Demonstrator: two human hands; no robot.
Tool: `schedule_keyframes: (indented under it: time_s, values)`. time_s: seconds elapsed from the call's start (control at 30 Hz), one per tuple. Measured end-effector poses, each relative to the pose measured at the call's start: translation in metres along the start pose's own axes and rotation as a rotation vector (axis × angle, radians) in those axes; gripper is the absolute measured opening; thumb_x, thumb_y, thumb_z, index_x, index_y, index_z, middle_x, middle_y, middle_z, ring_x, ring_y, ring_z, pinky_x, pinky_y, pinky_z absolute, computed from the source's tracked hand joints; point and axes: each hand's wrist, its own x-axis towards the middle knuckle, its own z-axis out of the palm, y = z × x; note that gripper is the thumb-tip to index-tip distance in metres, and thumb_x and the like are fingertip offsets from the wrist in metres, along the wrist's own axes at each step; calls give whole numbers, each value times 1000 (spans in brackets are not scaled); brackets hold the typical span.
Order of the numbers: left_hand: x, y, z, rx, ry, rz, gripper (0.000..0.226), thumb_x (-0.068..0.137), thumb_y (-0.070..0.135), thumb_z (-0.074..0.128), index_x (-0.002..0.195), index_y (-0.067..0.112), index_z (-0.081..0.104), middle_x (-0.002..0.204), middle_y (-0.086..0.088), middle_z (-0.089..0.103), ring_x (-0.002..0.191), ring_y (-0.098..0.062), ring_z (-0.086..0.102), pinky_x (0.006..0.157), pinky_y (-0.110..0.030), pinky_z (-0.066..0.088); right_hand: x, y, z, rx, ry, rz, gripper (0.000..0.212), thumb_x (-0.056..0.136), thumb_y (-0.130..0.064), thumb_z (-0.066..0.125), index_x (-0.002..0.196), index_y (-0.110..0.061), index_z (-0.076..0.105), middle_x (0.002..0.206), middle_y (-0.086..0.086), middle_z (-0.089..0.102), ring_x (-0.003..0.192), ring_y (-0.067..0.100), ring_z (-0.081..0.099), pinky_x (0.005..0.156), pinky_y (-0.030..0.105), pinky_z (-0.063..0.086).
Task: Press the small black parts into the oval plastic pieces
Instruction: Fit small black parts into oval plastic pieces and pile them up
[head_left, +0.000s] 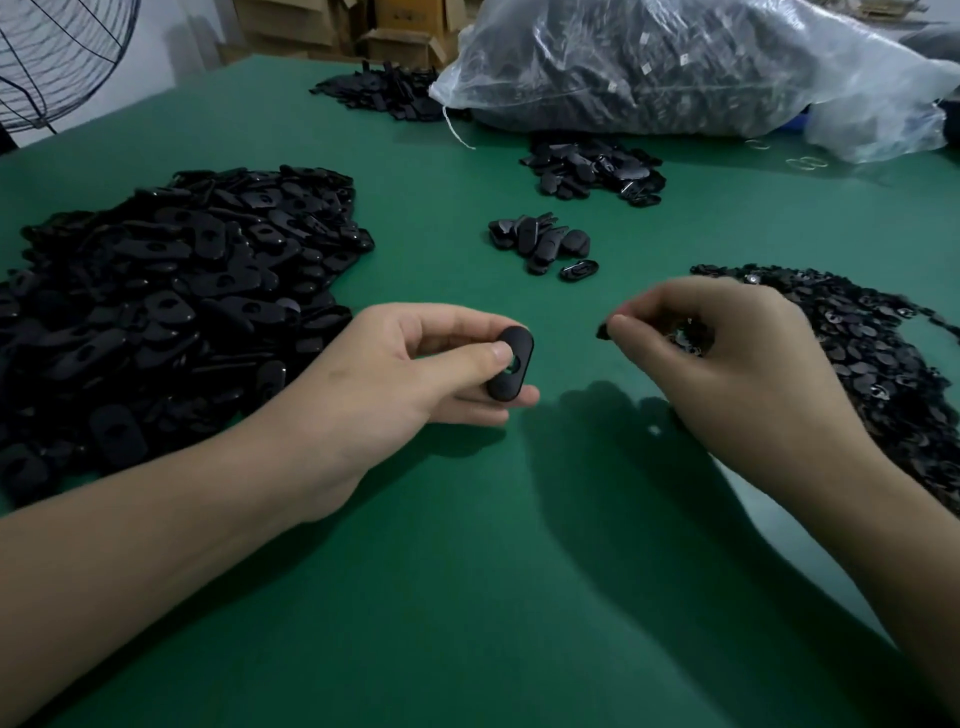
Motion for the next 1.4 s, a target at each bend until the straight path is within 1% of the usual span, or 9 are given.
schedule_keyframes:
  time_s: [0.07,0.13,0.2,0.33,0.5,0.63,0.77,1.03,1.4]
  values:
    - [0,2,1,-9,3,-2,15,97,7,63,107,7,76,92,-9,79,88,-27,79,68,-26,61,-6,-11,2,472,-104,154,16,94,-32,68,86,-22,78,79,-8,73,70,4,61,66,19,45]
    - [-2,2,1,-23,-2,-3,16,97,8,63,106,8,76,93,-10,79,87,-27,79,65,-26,61,-11,-18,5,740,-211,280,15,91,-29,68,86,-19,79,76,-3,71,69,10,58,61,20,40]
    - [-5,2,0,-33,-7,12,16,96,8,64,106,8,76,94,-10,79,86,-27,79,63,-25,60,-13,-21,9,863,-288,360,18,85,-31,70,89,-17,80,75,1,67,67,12,53,58,23,34]
    - [-6,2,-5,-1,19,88,18,94,12,66,107,16,78,97,-3,79,84,-23,79,57,-24,58,-14,-23,12,996,-363,445,24,78,-31,71,92,-14,81,71,1,62,59,9,49,45,17,29]
    - [-6,-5,-2,16,30,126,23,84,18,70,107,17,77,95,-2,78,82,-17,78,59,-22,58,-15,-24,14,1078,-407,483,21,77,-28,72,90,-13,79,69,1,60,57,9,49,44,17,29]
    - [-7,-8,1,53,-14,152,28,91,-3,66,110,16,76,102,-2,79,89,-14,78,73,-19,59,-17,-26,13,1037,-389,425,15,76,-30,73,83,-17,76,67,1,59,57,9,47,45,17,30]
    - [-9,-7,2,54,-14,155,37,88,-9,68,114,16,74,103,-5,79,93,-18,78,81,-18,58,-17,-26,13,951,-337,346,14,75,-33,75,75,-19,77,66,3,58,56,11,46,49,18,32]
    - [-11,0,5,2,43,129,38,70,12,78,107,9,75,90,-7,80,84,-22,79,70,-22,60,-19,-31,18,900,-280,319,17,70,-35,78,74,-19,78,62,1,59,53,11,44,48,15,34]
    - [-14,2,9,-3,54,137,39,64,15,81,102,9,78,87,-8,80,81,-20,79,69,-21,60,-20,-33,18,916,-265,336,16,69,-34,77,76,-19,79,60,0,59,52,9,43,48,14,36]
